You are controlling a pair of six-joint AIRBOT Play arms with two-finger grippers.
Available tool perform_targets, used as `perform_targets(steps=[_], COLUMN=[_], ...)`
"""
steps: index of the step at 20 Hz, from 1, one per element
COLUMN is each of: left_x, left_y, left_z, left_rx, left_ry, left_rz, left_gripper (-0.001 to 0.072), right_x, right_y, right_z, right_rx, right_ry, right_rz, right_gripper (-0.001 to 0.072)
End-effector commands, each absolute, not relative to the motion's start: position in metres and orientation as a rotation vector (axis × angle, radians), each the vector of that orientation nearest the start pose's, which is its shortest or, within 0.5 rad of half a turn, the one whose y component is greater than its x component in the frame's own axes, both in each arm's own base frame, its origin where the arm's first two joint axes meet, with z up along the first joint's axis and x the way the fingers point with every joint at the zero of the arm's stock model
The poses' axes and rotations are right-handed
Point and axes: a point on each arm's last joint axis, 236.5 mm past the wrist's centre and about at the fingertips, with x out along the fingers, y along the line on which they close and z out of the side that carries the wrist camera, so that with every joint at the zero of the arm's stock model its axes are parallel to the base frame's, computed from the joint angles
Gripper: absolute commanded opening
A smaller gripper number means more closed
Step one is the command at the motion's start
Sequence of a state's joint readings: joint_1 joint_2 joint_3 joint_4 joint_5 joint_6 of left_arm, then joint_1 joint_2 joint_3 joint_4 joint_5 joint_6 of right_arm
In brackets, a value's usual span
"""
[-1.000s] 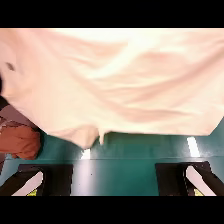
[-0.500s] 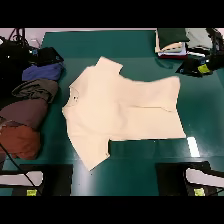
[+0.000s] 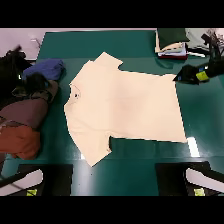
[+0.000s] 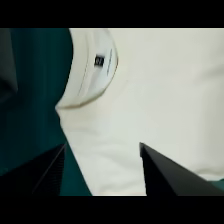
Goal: Fold the shirts.
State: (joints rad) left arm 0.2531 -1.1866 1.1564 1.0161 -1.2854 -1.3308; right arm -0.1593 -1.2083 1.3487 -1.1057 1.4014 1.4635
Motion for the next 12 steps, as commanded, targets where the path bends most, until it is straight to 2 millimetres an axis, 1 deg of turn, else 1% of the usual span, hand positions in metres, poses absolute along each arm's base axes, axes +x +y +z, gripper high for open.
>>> perform_targets(steps=[1, 3, 5, 6, 7, 10, 12], left_x=[0.287, 0.253, 0.232, 0.229, 0.23, 0.243, 0.25], left_y=[-0.043, -0.065, -0.086, -0.094, -0.101, -0.114, -0.119], left_z=[-0.006, -0.04, -0.063, -0.07, -0.073, -0.077, -0.077], left_rx=[-0.502, -0.548, -0.571, -0.576, -0.576, -0.547, -0.546], left_ry=[1.313, 1.381, 1.435, 1.435, 1.419, 1.358, 1.331], left_rz=[-0.228, -0.24, -0.268, -0.277, -0.283, -0.283, -0.273], left_gripper=[0.053, 0.053, 0.053, 0.053, 0.0531, 0.053, 0.0529], right_x=[0.339, 0.332, 0.326, 0.323, 0.321, 0.318, 0.314], right_y=[0.056, 0.059, 0.059, 0.059, 0.06, 0.06, 0.06], right_z=[0.1, 0.102, 0.105, 0.107, 0.11, 0.118, 0.117], right_rx=[0.386, 0.399, 0.398, 0.395, 0.391, 0.38, 0.374], right_ry=[1.168, 1.12, 1.083, 1.076, 1.069, 1.044, 1.057], right_rz=[0.28, 0.275, 0.265, 0.266, 0.269, 0.269, 0.27], right_gripper=[0.0372, 0.0371, 0.0372, 0.0371, 0.0371, 0.0372, 0.0371])
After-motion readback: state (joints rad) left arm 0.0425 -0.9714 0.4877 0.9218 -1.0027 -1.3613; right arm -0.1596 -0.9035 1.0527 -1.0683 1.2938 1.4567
